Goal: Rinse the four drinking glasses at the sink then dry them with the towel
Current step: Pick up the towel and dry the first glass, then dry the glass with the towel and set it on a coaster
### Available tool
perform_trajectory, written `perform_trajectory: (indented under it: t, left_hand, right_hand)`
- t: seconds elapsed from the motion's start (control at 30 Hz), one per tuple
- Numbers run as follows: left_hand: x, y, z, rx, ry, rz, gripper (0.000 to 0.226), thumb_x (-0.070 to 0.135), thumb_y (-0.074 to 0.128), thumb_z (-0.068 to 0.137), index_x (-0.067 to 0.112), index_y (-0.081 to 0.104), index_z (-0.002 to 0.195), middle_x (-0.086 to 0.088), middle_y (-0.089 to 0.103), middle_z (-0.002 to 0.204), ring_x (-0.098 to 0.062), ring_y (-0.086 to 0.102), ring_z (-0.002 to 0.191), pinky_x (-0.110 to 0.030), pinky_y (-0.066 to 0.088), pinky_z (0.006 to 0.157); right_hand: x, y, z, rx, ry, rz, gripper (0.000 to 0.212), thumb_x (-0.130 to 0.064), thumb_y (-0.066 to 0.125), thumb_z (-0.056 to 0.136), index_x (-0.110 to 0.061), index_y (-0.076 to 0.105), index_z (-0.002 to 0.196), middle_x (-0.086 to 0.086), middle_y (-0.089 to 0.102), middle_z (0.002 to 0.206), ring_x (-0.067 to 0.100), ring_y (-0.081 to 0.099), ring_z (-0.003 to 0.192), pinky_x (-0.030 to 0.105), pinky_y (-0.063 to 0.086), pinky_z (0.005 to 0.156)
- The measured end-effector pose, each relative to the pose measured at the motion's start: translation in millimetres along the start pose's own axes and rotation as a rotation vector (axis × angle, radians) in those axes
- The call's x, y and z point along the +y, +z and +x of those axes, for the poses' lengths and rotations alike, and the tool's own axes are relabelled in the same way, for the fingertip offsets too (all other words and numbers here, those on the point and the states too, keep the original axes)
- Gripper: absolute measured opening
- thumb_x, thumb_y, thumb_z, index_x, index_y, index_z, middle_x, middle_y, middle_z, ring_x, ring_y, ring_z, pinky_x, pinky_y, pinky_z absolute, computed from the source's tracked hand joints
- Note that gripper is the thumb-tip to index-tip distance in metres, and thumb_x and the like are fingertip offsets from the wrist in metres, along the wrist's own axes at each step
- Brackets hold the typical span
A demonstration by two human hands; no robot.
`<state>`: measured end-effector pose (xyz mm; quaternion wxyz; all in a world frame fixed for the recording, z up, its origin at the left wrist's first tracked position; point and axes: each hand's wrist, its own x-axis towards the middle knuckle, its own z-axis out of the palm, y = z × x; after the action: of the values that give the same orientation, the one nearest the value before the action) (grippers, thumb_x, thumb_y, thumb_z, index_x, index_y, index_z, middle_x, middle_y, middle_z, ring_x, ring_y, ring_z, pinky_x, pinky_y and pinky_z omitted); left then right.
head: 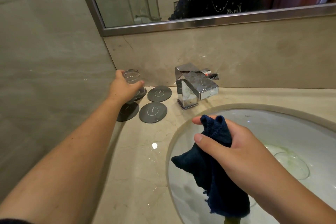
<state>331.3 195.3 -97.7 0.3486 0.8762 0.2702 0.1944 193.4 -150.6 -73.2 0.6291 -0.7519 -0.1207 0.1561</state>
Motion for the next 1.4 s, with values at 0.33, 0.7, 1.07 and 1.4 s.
perform_trajectory:
  t: [0.33, 0.7, 1.07, 1.4]
  left_hand:
    - [-1.9, 3.9, -0.7, 0.046, 0.04, 0.004, 0.084, 0.052, 0.083, 0.081, 0.021, 0.043, 0.148, -0.01, 0.063, 0.138, -0.031, 0.06, 0.126, -0.036, 0.051, 0.099]
    - [-1.6, -0.8, -5.7, -0.026, 0.031, 0.026, 0.096, 0.055, 0.078, 0.086, 0.022, 0.026, 0.159, -0.011, 0.055, 0.149, -0.034, 0.056, 0.132, -0.037, 0.049, 0.098]
    - [35.8, -33.3, -96.2, 0.163, 0.225, -0.182, 0.054, 0.042, 0.064, 0.099, 0.022, 0.048, 0.147, -0.003, 0.057, 0.144, -0.017, 0.054, 0.129, -0.027, 0.038, 0.101]
    - [103.8, -24.9, -257.7, -0.315, 0.452, -0.231, 0.011, 0.028, 0.065, 0.101, 0.027, 0.073, 0.109, 0.017, 0.073, 0.106, 0.006, 0.066, 0.097, -0.009, 0.046, 0.08]
  right_hand:
    - [-4.6, 0.9, -0.3, -0.009, -0.001, -0.05, 0.019, -0.038, 0.071, 0.092, -0.054, 0.068, 0.101, -0.01, 0.078, 0.089, 0.012, 0.077, 0.081, 0.045, 0.062, 0.09]
    - [-7.1, 1.6, -8.3, -0.002, -0.001, -0.022, 0.019, -0.037, 0.072, 0.093, -0.053, 0.07, 0.104, -0.012, 0.079, 0.088, 0.01, 0.077, 0.082, 0.045, 0.061, 0.092]
    - [-23.6, -40.1, -56.4, 0.159, -0.035, 0.101, 0.027, -0.028, 0.073, 0.093, -0.049, 0.076, 0.109, -0.004, 0.082, 0.096, 0.02, 0.08, 0.092, 0.053, 0.06, 0.096]
    - [3.1, -97.8, -100.8, 0.274, 0.004, 0.391, 0.033, -0.012, 0.059, 0.102, -0.032, 0.077, 0.121, 0.008, 0.076, 0.119, 0.023, 0.076, 0.108, 0.038, 0.061, 0.091]
